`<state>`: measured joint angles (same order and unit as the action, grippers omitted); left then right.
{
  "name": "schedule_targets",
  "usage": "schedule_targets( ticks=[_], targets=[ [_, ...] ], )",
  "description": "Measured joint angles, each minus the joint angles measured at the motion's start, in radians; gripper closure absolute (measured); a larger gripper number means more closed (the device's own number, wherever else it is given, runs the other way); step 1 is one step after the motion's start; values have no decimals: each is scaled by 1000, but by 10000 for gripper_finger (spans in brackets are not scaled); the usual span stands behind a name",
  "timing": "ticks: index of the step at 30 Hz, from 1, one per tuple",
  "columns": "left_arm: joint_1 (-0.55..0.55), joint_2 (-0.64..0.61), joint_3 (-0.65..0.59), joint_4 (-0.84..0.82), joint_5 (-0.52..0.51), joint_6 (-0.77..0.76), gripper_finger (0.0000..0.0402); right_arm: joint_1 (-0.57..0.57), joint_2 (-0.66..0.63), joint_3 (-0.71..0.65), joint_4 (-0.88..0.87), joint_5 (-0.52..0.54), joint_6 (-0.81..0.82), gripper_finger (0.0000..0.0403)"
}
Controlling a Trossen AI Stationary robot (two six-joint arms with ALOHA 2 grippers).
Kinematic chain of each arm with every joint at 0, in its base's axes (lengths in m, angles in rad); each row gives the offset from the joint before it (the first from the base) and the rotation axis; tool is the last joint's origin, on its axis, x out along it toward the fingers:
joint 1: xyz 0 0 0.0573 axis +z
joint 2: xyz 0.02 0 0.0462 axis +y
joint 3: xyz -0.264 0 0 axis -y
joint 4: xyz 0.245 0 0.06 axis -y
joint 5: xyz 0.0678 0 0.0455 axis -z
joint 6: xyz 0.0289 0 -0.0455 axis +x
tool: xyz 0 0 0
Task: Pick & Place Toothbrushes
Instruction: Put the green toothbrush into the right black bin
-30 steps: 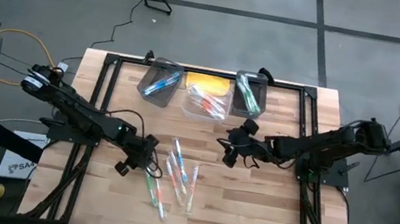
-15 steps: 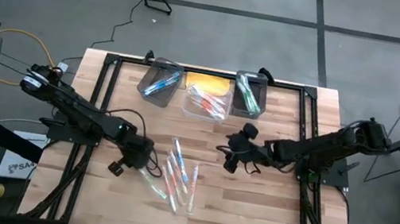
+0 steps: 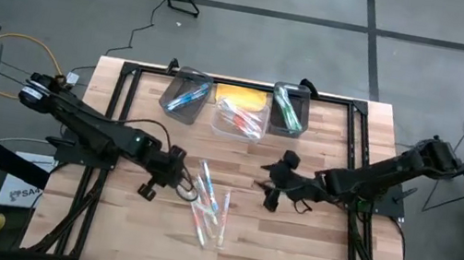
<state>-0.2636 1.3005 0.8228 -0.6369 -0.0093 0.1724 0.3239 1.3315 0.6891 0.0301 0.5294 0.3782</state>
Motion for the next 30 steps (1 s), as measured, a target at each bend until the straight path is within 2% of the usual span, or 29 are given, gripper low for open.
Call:
schedule_targets(
  ticks=[3,8,13,21,30],
  targets=[
    [42,8,46,4,-8,-10,396,30,28,2,168,-62,-143,169],
    [113,9,88,2,-14,-28,396,87,95,1,326,-40,-341,169],
    [129,9,102,2,-30,-24,396,97,175,0,383,-3,-350,169],
    [128,9,102,2,-78,-24,396,81,317,2,640,-11,-353,168],
    [126,9,102,5,-106,-25,396,61,437,104,656,-4,-354,168]
  ],
)
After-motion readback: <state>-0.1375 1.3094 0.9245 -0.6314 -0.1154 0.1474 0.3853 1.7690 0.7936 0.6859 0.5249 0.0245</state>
